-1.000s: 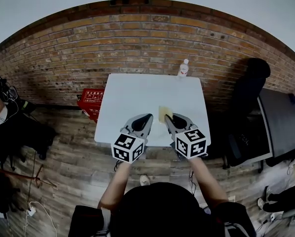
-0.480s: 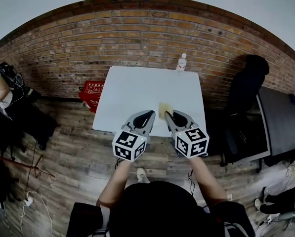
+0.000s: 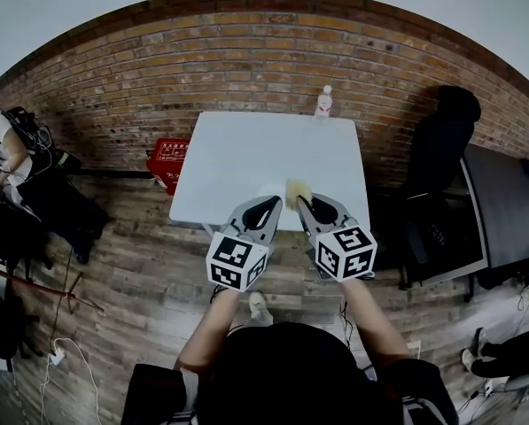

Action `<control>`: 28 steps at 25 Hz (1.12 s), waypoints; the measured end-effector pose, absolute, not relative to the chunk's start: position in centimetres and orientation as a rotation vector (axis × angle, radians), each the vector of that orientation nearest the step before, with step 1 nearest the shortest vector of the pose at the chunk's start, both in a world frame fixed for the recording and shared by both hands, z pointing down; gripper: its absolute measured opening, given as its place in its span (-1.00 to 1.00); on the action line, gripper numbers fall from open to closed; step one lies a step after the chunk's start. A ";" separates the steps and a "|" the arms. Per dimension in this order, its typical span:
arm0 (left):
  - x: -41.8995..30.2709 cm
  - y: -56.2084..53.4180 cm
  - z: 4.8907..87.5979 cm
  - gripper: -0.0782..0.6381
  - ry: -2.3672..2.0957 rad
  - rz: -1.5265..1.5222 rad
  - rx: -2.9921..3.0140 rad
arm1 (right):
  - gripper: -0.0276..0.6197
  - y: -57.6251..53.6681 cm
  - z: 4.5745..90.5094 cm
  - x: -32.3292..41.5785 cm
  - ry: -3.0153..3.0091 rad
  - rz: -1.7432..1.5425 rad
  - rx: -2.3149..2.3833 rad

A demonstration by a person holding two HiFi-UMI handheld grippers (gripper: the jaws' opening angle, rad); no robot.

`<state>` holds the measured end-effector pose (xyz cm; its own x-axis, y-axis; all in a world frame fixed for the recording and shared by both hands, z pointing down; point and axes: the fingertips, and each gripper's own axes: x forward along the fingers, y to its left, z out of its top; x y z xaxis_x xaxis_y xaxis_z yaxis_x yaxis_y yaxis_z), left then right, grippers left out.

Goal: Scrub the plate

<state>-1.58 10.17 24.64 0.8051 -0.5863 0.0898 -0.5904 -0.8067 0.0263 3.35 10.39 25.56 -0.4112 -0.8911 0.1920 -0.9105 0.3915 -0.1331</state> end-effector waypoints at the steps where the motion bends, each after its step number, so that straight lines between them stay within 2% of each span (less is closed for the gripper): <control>1: -1.6 10.5 24.7 -0.73 -0.957 0.118 2.930 | -0.77 10.8 25.6 3.3 -2.547 0.332 1.652; 28: -2.7 17.7 24.9 -0.73 -0.975 0.094 2.930 | -0.77 18.5 25.5 3.2 -2.564 0.276 1.697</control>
<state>-2.65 17.66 24.92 0.7991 -0.5966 0.0742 -0.5998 -0.7996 0.0308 3.16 18.53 25.49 -0.3945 -0.9077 0.1433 -0.9173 0.3800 -0.1187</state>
